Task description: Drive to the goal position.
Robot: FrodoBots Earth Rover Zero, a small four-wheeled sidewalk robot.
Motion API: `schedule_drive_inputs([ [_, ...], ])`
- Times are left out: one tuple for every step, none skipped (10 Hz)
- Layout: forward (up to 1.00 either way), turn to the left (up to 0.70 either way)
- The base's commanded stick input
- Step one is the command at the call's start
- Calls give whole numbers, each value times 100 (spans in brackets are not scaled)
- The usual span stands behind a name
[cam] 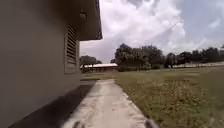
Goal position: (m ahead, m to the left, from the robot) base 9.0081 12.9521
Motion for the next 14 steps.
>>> schedule_drive_inputs([
  [85,0],
  [85,0],
  [85,0],
  [85,0],
  [85,0],
  [85,0],
  [85,0],
  [85,0],
  [85,0],
  [85,0],
  [85,0],
  [85,0],
  [85,0],
  [85,0],
])
